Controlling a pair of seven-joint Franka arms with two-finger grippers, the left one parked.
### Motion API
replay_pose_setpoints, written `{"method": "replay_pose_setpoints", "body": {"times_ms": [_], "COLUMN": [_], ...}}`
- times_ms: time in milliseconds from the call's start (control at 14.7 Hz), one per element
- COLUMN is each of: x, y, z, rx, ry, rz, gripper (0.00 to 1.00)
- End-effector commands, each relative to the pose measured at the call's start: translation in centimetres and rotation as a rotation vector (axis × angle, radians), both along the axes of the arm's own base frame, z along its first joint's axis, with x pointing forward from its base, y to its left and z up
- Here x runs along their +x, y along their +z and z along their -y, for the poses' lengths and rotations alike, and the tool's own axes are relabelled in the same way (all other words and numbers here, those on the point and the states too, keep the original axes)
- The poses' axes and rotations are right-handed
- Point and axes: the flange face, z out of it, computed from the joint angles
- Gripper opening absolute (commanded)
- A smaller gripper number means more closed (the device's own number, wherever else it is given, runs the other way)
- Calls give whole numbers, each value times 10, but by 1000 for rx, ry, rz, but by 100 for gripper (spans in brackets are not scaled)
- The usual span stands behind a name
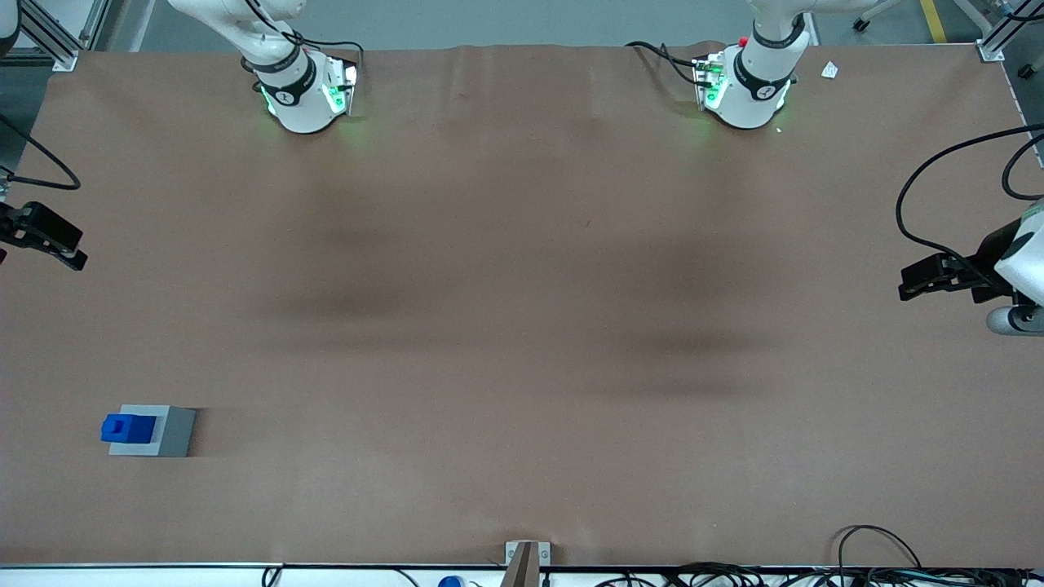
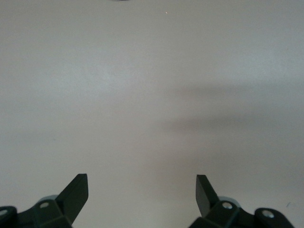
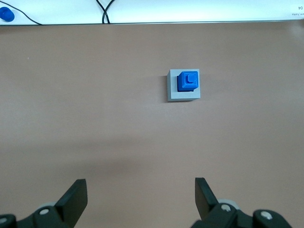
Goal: Insert blue part into gray base with right arm
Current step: 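Move the open right gripper over the gray base holding the blue part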
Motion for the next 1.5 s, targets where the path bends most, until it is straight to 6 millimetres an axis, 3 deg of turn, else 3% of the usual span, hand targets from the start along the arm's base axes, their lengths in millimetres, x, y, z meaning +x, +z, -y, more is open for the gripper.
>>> {"method": "replay_pose_setpoints", "body": {"times_ms": [0, 340, 544, 748, 952, 1088, 1429], "x": [-3, -3, -1, 18, 36, 59, 118], "y": [5, -1, -10, -52, -86, -116, -209], "z": [1, 4, 19, 61, 69, 73, 106], "rx": [-6, 15, 11, 21, 14, 15, 30], "ry": [-6, -6, 13, -47, -54, -62, -78], "rz": [6, -13, -36, -79, -106, -120, -126], "gripper": [100, 100, 100, 100, 100, 100, 100]}}
